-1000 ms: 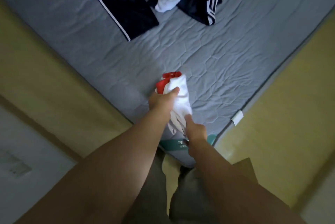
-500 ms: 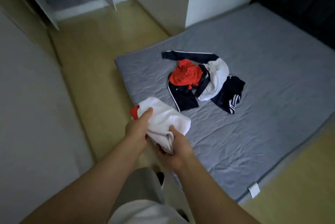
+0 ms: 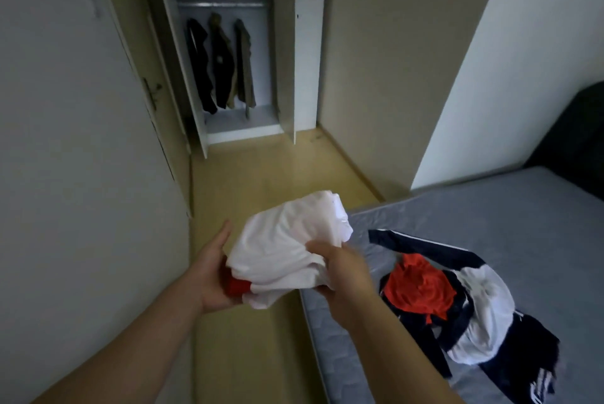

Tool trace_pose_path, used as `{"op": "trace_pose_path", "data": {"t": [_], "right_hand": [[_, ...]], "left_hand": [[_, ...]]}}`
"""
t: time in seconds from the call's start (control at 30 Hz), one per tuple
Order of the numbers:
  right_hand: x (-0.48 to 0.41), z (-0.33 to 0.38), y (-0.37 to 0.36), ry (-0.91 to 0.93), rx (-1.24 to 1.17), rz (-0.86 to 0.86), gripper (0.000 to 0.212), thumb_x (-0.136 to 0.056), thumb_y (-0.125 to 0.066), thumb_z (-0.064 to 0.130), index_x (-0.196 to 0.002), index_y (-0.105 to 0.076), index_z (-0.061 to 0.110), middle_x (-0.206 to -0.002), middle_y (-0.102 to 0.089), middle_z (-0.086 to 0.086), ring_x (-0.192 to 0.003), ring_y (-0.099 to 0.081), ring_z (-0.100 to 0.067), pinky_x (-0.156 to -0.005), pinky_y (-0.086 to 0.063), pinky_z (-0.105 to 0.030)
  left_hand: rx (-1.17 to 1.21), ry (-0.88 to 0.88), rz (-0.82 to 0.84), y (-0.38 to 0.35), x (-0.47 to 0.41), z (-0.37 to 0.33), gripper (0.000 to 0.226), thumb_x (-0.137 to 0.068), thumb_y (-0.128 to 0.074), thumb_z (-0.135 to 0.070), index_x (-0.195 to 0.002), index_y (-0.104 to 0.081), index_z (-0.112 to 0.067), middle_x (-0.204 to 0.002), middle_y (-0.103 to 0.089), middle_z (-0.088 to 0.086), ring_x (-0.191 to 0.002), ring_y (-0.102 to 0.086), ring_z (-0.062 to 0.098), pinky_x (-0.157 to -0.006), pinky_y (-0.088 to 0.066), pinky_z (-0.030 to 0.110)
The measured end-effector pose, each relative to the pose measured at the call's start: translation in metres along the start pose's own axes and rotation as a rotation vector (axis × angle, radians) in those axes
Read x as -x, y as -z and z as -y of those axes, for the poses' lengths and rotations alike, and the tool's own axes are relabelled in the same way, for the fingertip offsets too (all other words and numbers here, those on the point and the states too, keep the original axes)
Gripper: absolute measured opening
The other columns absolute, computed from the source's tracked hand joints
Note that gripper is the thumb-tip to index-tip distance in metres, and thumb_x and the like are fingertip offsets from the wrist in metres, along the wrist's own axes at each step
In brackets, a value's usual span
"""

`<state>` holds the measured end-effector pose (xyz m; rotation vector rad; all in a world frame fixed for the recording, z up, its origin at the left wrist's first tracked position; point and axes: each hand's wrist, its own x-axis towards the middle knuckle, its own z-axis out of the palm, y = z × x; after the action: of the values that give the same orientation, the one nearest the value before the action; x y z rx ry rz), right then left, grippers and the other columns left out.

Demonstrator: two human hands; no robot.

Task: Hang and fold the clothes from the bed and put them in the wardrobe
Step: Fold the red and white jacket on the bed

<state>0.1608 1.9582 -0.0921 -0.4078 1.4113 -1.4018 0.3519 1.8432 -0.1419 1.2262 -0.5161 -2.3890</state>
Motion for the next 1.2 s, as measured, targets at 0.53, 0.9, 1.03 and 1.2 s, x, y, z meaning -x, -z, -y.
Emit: {"op": "trace_pose_path", "data": {"t": [0.53, 0.9, 1.03, 1.2], "right_hand": [[-0.268, 0.159, -0.104, 0.103, 0.198, 0.346, 0.018, -0.087, -0.074, 0.011, -0.105, -0.073, 0.01, -0.096, -0.078, -0.007, -0.086, -0.076, -0.024, -0.064, -0.057, -0.029], [-0.463, 0.256, -0.154, 0.028, 0.147, 0.559, 0.049, -0.074, -0.085, 0.009, -0.119, -0.068, 0.001, -0.113, -0.075, -0.012, -0.104, -0.072, -0.03, -0.095, -0.056, -0.045], [-0.524, 0.29, -0.175, 0.042, 0.123, 0.587, 0.059, -0.073, -0.089, 0.021, -0.124, -0.065, 0.003, -0.116, -0.074, -0.011, -0.107, -0.071, -0.029, -0.097, -0.055, -0.046], [-0.615, 0.324, -0.221, 0.02, 0.044, 0.553, 0.059, -0.075, -0.088, 0.029, -0.124, -0.065, 0.006, -0.117, -0.073, -0.011, -0.107, -0.071, -0.032, -0.092, -0.057, -0.05]], "left_hand": [[-0.239, -0.38, -0.211, -0.058, -0.126, -0.328, 0.057, -0.064, -0.084, -0.027, -0.114, -0.074, -0.003, -0.11, -0.073, 0.022, -0.094, -0.072, 0.037, -0.083, -0.054, 0.041], [-0.249, -0.576, -0.261, -0.124, -0.213, -0.502, 0.035, -0.085, -0.075, -0.02, -0.114, -0.07, -0.002, -0.105, -0.075, 0.018, -0.093, -0.072, 0.034, -0.079, -0.055, 0.039], [-0.28, -0.614, -0.25, -0.139, -0.255, -0.563, 0.037, -0.081, -0.079, -0.023, -0.112, -0.071, -0.005, -0.101, -0.076, 0.016, -0.083, -0.075, 0.031, -0.07, -0.057, 0.036], [-0.292, -0.688, -0.244, -0.138, -0.314, -0.654, 0.057, -0.063, -0.086, -0.03, -0.114, -0.071, -0.008, -0.102, -0.077, 0.012, -0.087, -0.076, 0.029, -0.067, -0.058, 0.034]]}}
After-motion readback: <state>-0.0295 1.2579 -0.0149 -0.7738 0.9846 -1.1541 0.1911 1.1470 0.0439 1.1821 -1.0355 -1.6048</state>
